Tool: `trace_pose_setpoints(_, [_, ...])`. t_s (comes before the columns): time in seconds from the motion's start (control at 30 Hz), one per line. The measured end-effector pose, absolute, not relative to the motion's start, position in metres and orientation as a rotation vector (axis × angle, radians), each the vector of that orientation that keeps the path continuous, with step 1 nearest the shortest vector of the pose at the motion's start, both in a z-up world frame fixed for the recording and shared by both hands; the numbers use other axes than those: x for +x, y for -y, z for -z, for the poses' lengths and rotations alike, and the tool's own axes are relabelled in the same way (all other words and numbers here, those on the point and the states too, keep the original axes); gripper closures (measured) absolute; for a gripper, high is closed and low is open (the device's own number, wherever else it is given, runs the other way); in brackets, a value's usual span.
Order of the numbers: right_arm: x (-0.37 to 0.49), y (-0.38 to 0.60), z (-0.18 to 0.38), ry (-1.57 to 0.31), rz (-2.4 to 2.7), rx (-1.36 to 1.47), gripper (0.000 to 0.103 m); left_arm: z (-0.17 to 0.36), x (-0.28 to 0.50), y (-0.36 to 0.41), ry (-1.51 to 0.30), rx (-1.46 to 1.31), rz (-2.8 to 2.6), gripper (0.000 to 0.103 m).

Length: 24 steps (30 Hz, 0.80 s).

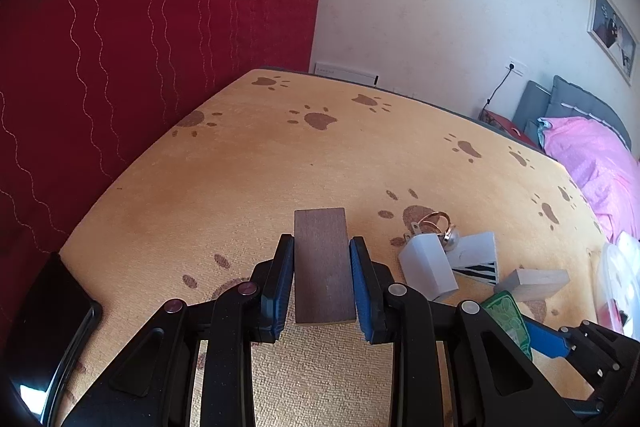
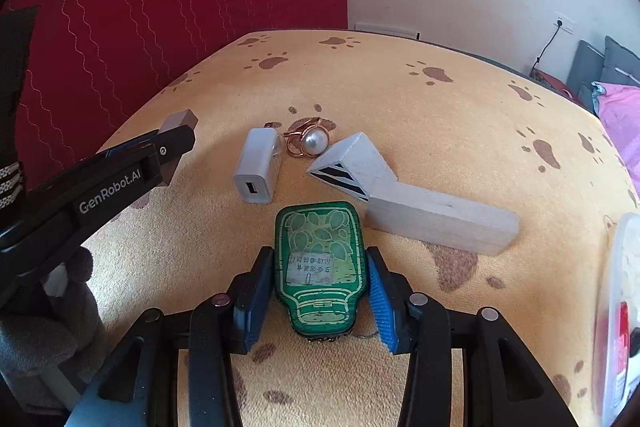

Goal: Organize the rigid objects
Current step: 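Carry the green keychain tag into the clear bowl and open the right gripper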

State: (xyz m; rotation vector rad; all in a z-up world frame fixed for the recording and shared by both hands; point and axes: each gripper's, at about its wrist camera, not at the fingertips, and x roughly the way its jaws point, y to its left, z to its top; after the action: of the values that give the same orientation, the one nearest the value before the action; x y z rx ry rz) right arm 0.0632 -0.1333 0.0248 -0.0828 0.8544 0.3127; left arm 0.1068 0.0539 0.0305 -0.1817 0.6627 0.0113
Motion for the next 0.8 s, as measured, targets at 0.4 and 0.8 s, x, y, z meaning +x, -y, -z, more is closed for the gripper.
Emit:
trace_pose_setpoints(0.4, [0.043, 0.161, -0.036, -0.830, -0.267, -0.029, 0.056, -0.034, 0.102, -0.044, -0.651, -0.160, 0.020, 0.075])
trace_pose_setpoints(0.8, [0.025, 0.189, -0.047, -0.801, -0.220, 0.026, 0.056, -0.041, 0.094, -0.026, -0.640, -0.125, 0.074, 0.075])
